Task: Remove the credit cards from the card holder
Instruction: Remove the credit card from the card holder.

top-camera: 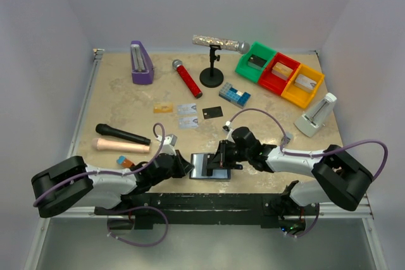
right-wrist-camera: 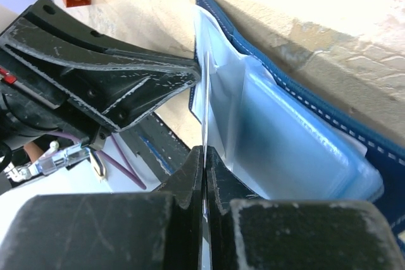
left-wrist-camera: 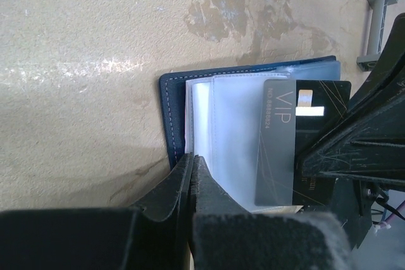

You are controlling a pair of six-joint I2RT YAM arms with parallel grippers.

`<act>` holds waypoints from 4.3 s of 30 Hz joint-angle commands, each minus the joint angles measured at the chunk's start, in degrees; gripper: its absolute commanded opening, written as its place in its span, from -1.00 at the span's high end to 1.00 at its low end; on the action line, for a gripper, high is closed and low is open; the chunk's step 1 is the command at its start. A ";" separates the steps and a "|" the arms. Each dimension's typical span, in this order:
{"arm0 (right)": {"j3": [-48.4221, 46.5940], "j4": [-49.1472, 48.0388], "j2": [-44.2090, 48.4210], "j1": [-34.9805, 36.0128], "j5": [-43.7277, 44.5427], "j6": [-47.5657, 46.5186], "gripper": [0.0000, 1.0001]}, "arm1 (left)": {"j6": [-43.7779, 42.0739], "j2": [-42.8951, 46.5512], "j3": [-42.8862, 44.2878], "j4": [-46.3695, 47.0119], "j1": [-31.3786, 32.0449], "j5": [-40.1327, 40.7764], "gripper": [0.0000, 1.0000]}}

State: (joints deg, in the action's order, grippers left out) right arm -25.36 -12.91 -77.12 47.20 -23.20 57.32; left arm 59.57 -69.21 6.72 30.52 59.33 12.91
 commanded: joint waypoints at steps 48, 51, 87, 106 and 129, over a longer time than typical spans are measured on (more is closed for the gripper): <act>-30.09 58.87 24.22 8.69 -21.01 -45.81 1.00 | -27.40 35.83 23.51 -23.85 -2.29 -43.82 -0.39; -31.58 58.70 22.72 9.75 -19.78 -45.28 1.00 | -25.12 31.52 23.69 -19.64 -2.20 -47.88 -0.27; -34.50 55.37 24.81 12.39 -2.49 -39.41 -0.26 | -25.74 26.83 23.53 -17.35 -0.79 -47.03 1.00; -13.39 19.59 41.37 2.99 3.96 -13.11 -0.37 | -1.65 49.87 -1.71 9.20 -2.55 -12.20 1.00; -11.90 4.47 32.21 2.99 -1.32 -7.58 0.28 | 1.16 47.33 -3.03 13.86 -2.55 -13.52 1.00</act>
State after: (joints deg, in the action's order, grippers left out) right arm -37.56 -3.55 -45.06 50.33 -22.65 48.53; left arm 59.66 -21.63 3.92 39.88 57.01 -0.80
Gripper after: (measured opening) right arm 0.393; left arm 0.018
